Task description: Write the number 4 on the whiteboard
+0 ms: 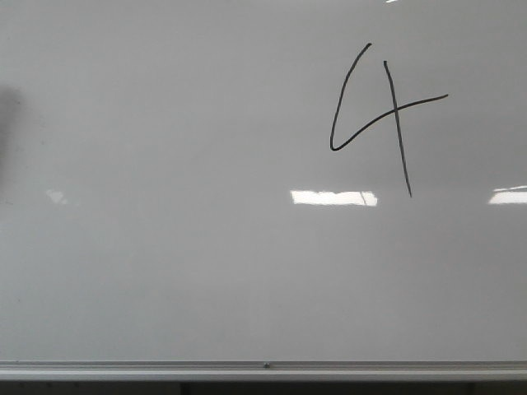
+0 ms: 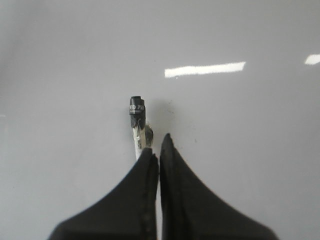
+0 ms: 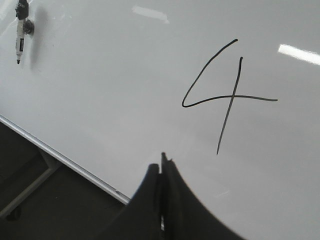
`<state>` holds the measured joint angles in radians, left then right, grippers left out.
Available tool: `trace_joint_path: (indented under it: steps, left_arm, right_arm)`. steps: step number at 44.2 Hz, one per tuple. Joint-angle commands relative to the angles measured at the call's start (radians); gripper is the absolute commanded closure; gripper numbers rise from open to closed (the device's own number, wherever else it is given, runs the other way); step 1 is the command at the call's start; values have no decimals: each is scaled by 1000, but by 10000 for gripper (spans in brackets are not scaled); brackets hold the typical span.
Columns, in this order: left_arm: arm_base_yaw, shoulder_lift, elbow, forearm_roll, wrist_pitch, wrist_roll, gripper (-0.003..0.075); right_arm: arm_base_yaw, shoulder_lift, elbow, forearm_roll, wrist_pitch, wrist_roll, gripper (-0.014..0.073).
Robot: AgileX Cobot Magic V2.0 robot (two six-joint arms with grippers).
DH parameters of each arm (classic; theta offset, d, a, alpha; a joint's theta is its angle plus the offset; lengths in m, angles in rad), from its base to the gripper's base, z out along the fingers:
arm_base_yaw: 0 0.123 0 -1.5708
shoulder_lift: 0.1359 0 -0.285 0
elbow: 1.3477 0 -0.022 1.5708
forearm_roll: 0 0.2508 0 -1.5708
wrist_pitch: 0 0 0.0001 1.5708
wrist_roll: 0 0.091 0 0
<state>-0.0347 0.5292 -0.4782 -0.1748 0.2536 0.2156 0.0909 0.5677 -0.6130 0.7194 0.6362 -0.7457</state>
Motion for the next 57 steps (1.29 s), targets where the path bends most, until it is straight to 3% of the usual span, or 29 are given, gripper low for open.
trace_joint_path:
  steps: [1, 32, 43, 57]
  left_arm:
    - [-9, -27, -25, -10, -95, 1, 741]
    - [-9, -30, -9, 0, -120, 1, 741]
    - [-7, -216, 175, 107, -207, -158, 741]
    - [-7, -549, 439, 108, -236, -160, 741]
  right_arm:
    - [-5, 0, -23, 33, -50, 0, 664]
    - [-5, 0, -23, 33, -50, 0, 664]
    - [-5, 0, -23, 33, -50, 0, 664]
    - [-5, 0, -23, 33, -50, 0, 664]
